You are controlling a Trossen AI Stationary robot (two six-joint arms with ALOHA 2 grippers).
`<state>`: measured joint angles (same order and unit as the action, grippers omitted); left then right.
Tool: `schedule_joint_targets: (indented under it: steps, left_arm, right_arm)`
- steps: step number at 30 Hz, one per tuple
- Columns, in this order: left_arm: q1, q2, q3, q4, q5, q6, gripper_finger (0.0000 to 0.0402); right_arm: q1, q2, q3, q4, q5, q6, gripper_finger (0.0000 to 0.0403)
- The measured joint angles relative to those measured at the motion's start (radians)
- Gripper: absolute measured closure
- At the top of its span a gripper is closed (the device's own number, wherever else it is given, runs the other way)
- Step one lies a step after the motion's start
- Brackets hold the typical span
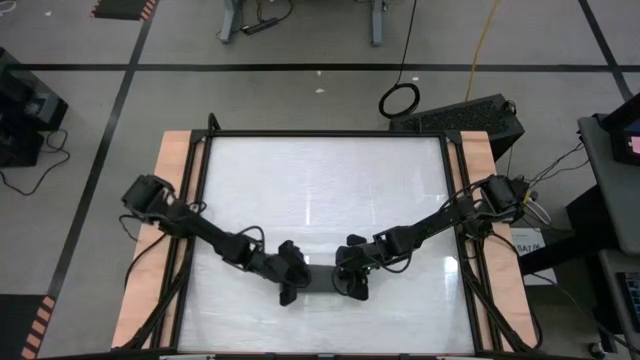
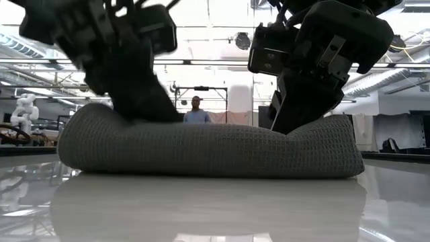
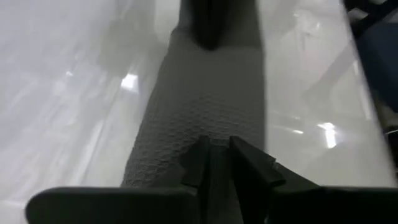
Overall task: Roll towel
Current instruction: Roll the gray towel
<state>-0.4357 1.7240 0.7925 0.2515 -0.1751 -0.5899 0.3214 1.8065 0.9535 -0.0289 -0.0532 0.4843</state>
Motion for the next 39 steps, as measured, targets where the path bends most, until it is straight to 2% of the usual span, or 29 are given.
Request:
schedule_joint_targets:
  steps: [7, 13, 15, 18, 20, 29, 35, 39]
  left_arm:
    - [-0.001, 0.073, 0.001, 0.010, -0.042, -0.033, 0.0338]
    - [-0.002, 0.093, -0.004, 0.016, -0.066, -0.069, 0.0338]
    - [-0.002, 0.093, -0.006, 0.016, -0.069, -0.085, 0.0338]
    - [-0.002, 0.094, -0.008, 0.038, -0.070, -0.085, 0.0338]
    - [-0.002, 0.095, -0.009, 0.054, -0.070, -0.085, 0.0338]
    - [0.000, 0.096, -0.009, 0.062, -0.070, -0.046, 0.0338]
    - [0.015, 0.096, -0.009, 0.073, -0.089, -0.030, 0.0338]
    - [0.031, 0.096, -0.009, 0.072, -0.089, -0.003, 0.0338]
  right_arm:
    - [0.000, -0.016, -0.001, -0.003, -0.002, -0.010, 0.0403]
    - [-0.012, -0.134, -0.001, -0.040, -0.003, -0.009, 0.0403]
    - [-0.012, -0.188, -0.001, -0.043, 0.033, -0.009, 0.0403]
    - [-0.002, -0.237, -0.013, 0.118, 0.134, -0.031, 0.0403]
    - [0.000, -0.236, -0.046, 0.263, 0.155, -0.055, 0.0403]
    - [0.031, -0.002, -0.283, 0.937, 0.159, -0.028, 0.0403]
    - [0.047, 0.178, -0.280, 1.119, 0.159, 0.060, 0.0403]
    - [0.065, 0.246, -0.252, 1.124, 0.186, 0.071, 0.0403]
